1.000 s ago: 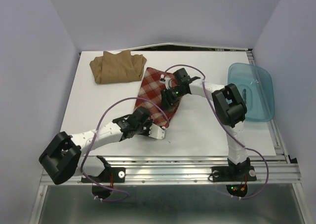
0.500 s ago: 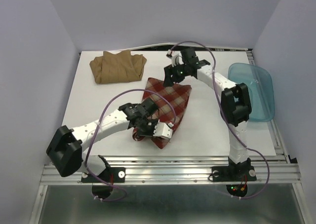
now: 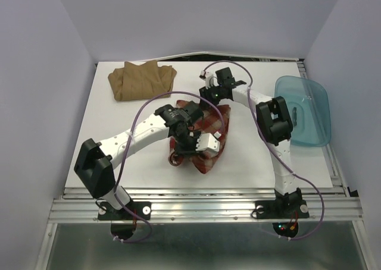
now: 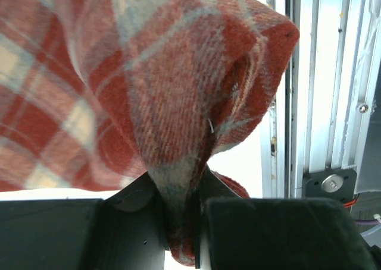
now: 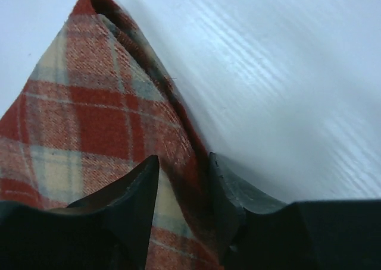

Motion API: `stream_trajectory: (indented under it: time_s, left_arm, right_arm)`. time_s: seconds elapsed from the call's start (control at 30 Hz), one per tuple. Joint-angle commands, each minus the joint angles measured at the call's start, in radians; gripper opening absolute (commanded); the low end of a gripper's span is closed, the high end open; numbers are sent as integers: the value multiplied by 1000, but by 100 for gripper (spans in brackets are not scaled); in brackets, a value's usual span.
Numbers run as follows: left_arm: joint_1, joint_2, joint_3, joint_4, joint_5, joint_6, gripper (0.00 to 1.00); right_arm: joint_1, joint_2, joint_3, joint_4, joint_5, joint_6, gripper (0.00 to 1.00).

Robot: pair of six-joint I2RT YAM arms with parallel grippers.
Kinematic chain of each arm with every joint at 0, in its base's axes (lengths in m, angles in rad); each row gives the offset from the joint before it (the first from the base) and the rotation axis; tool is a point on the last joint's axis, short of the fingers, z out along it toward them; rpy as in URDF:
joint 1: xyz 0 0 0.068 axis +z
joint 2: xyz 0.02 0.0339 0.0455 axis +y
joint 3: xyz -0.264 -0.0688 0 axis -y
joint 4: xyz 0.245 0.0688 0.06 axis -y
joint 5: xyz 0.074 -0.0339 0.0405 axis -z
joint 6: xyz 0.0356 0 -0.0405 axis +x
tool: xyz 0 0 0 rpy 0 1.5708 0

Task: Fold and stack the skirts
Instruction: Fold the skirt

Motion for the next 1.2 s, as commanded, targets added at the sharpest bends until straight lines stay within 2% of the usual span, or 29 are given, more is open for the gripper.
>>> stream_trajectory:
  time_s: [0.0, 0.07, 0.2, 0.43, 0.67, 0.77, 0.8, 0.83, 0.87, 0.9, 0.97, 1.0, 1.07, 1.1, 1.17]
  left_arm:
    - [-8, 52, 150, -90, 24, -7, 0]
    - [-2, 83, 195, -93, 18, -9, 0]
    - [21, 133, 309, -105, -7, -4, 0]
    - [87, 208, 355, -24, -71, 11, 0]
    - [104, 288, 353, 56, -100, 22, 0]
    - [107, 317, 349, 87, -108, 14, 10]
    - [108, 325, 347, 102, -116, 5, 21]
    - [111, 325, 350, 125, -120, 2, 27]
    - [119, 327, 355, 131, -128, -4, 43]
    - [124, 327, 366, 130, -139, -9, 50]
    - [131, 322, 410, 110, -149, -18, 57]
    - [141, 307, 427, 104, -162, -30, 65]
    - [145, 285, 468, 101, -192, -47, 67]
    - [151, 258, 487, 101, -215, -64, 74]
    - [157, 226, 494, 99, -223, -79, 75]
  right_arm:
    - [28, -14, -103, -76, -149, -37, 43]
    - [40, -26, -130, -81, -171, -58, 36]
    - [69, -75, -222, -75, -231, -81, 32]
    - [99, -172, -376, -53, -311, -94, 31]
    - [109, -184, -396, -52, -329, -86, 32]
    - [109, -178, -391, -50, -323, -80, 33]
    - [109, -175, -388, -50, -320, -74, 37]
    - [109, -174, -385, -50, -318, -72, 39]
    - [109, -174, -379, -50, -315, -68, 41]
    - [109, -174, -376, -50, -311, -66, 45]
    - [109, -172, -362, -49, -299, -61, 49]
    - [109, -172, -355, -49, -291, -60, 50]
    - [109, -163, -327, -50, -265, -55, 54]
    - [109, -160, -318, -50, -248, -54, 55]
    - [109, -152, -299, -50, -223, -51, 60]
